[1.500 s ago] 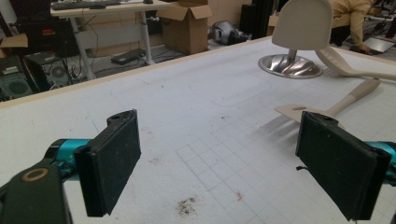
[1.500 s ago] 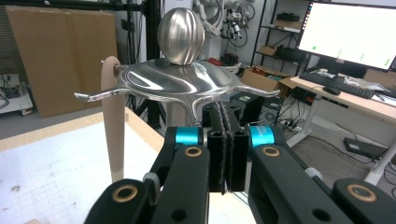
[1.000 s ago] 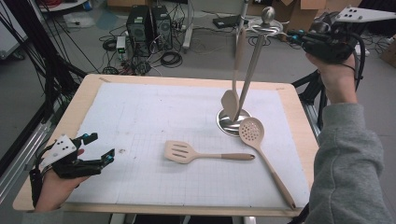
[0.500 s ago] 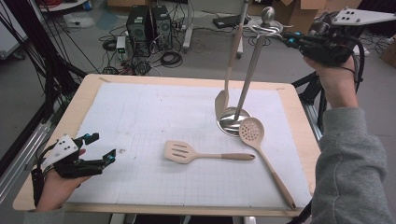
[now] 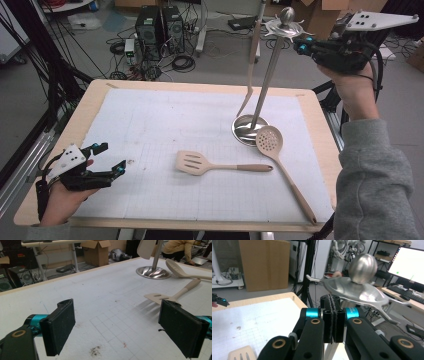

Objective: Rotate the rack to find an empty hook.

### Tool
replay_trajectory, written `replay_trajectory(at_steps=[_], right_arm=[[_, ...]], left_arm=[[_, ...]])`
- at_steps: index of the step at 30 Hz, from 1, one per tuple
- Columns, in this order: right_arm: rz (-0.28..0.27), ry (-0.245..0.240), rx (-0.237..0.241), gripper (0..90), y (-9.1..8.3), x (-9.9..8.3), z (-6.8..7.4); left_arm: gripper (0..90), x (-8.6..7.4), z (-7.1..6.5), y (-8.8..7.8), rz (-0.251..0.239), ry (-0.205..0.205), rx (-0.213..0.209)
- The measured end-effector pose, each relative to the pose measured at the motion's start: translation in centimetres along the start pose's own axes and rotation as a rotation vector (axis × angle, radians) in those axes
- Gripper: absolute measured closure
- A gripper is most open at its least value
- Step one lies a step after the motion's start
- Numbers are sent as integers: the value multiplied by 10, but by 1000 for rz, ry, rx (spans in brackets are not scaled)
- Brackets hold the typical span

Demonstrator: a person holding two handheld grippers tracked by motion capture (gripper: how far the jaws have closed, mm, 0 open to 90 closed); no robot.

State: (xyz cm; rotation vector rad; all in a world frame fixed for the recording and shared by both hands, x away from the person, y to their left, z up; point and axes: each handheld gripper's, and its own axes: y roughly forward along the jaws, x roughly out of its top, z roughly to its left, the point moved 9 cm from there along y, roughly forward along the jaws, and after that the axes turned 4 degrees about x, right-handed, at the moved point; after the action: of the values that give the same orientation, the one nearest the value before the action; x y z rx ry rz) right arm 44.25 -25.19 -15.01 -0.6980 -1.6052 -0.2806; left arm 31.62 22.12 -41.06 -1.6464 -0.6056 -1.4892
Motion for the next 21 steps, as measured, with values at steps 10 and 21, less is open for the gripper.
replay_trajectory(at_steps=[10, 21], right_arm=[[-4, -5, 14, 898, 6, 2, 5], [-14, 6, 1, 897, 3, 1, 5]], left_arm=[[143, -1, -1, 1, 0, -3, -1], [143, 0, -1, 2, -1, 0, -2]])
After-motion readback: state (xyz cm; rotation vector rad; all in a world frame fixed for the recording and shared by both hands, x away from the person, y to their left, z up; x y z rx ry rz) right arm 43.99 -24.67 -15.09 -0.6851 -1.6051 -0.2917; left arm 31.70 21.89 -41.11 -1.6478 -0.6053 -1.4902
